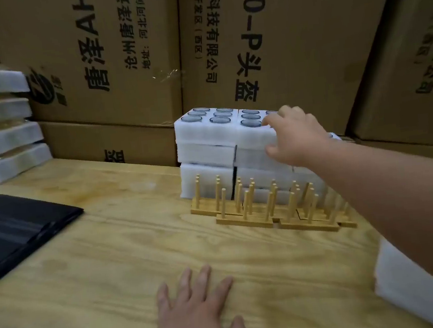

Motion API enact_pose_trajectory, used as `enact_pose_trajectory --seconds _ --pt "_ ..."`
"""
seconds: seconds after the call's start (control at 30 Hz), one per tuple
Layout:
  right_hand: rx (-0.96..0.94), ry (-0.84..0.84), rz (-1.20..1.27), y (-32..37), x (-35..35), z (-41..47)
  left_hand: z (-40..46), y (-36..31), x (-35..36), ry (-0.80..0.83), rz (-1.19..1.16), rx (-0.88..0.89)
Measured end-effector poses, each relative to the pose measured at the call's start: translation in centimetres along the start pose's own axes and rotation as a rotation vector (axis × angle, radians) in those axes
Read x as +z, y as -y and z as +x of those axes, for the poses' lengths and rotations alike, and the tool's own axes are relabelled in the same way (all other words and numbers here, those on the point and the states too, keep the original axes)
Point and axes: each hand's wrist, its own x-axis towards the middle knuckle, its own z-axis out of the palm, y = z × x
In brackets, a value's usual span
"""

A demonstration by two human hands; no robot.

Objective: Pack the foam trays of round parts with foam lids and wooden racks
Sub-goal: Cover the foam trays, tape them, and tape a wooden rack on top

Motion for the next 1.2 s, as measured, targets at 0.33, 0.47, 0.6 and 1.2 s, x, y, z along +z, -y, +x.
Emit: enact_pose_trajectory --seconds 0.33,0.47,0.6,1.2 --pt "0.174 0.158 -0.160 2.1 3.1 2.6 1.3 0.9 -0.3 -0.073 -0.069 0.064" --pt "0.184 0.088 -0.159 1.8 2.5 2.9 1.1 0.7 -0.4 -0.088 -0.070 0.064" --pt "0.156 0.015 -0.136 1.1 0.7 2.2 0.7 0.6 -0.4 -0.122 -0.047 0.059" --pt "-0.028 -0.158 0.169 3.8 -6.9 -22.6 -0.2 0.0 -1.0 -0.175 -0.132 0.077"
